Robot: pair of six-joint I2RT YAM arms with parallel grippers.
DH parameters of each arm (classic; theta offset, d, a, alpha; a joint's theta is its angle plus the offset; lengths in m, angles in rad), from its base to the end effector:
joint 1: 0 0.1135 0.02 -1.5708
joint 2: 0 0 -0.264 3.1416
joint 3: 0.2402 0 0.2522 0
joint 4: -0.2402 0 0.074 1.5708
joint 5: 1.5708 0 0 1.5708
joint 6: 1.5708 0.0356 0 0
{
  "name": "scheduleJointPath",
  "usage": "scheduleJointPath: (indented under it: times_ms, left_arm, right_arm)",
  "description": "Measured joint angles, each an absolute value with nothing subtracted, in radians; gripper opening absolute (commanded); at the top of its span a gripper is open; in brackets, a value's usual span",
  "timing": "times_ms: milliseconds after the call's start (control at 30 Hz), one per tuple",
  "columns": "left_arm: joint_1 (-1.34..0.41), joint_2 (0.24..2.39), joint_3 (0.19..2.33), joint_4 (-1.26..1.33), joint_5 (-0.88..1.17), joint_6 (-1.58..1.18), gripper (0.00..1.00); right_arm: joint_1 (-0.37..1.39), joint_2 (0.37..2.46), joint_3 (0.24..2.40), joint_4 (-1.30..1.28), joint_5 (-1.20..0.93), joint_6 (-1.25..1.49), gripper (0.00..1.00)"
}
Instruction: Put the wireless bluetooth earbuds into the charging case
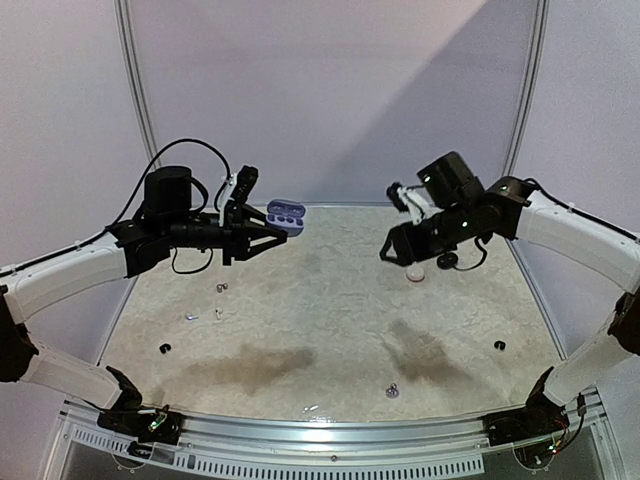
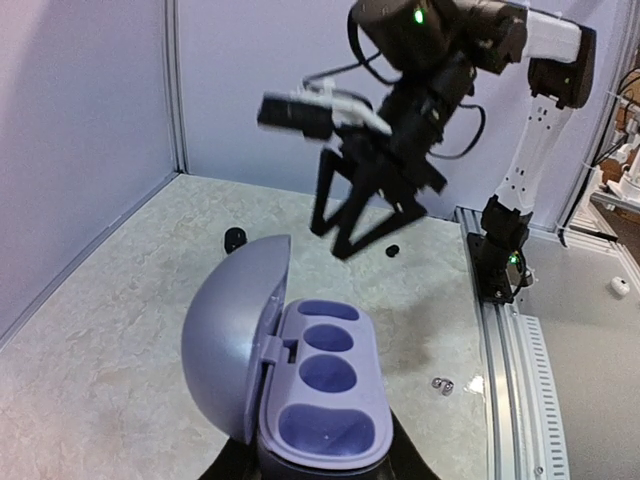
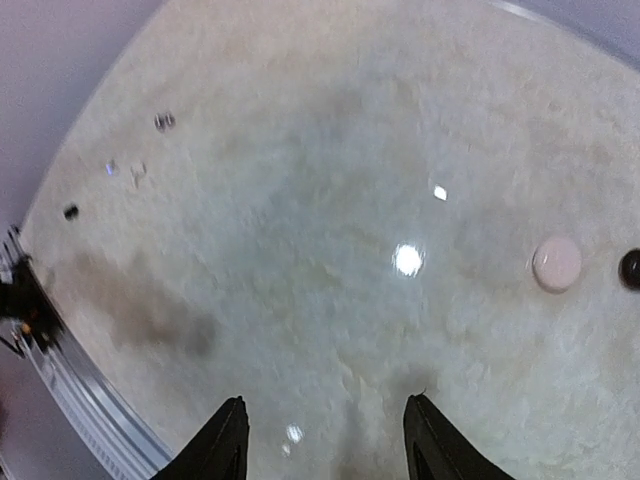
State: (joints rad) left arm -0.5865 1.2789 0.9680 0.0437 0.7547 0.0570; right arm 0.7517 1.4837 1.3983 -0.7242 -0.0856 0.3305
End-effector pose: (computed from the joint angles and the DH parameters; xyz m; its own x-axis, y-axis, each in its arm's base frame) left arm 0.2297 -0.1819 0.3221 -0.1652 0.1596 -0.9733 0.9645 0.2323 -0.1256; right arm 0.2330 0.2219 0.3361 -0.7351 -0.2445 -0.6324 -0.5127 0.8108 0.2824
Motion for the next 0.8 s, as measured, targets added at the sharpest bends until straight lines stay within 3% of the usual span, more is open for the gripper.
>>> scheduleJointPath:
  times_ms: [200,533,800]
  left_arm:
    - [-0.587,1.261,0.961,0.063,0.754,0.060,0.00]
    - [-0.587,1.242,0.956,0.062,0.755,0.083,0.00]
    - [-0.587,1.243,0.956,0.063,0.771,0.086,0.00]
  right_arm:
    - [0.894,1.576,1.283,-0.895,-0.067,0.348,0.38]
    - [0.987,1.527,1.003,-0.839,-0.093,0.705,0.38]
    - [1.087,1.528,0.952,-0.740,-0.131,0.942,0.39]
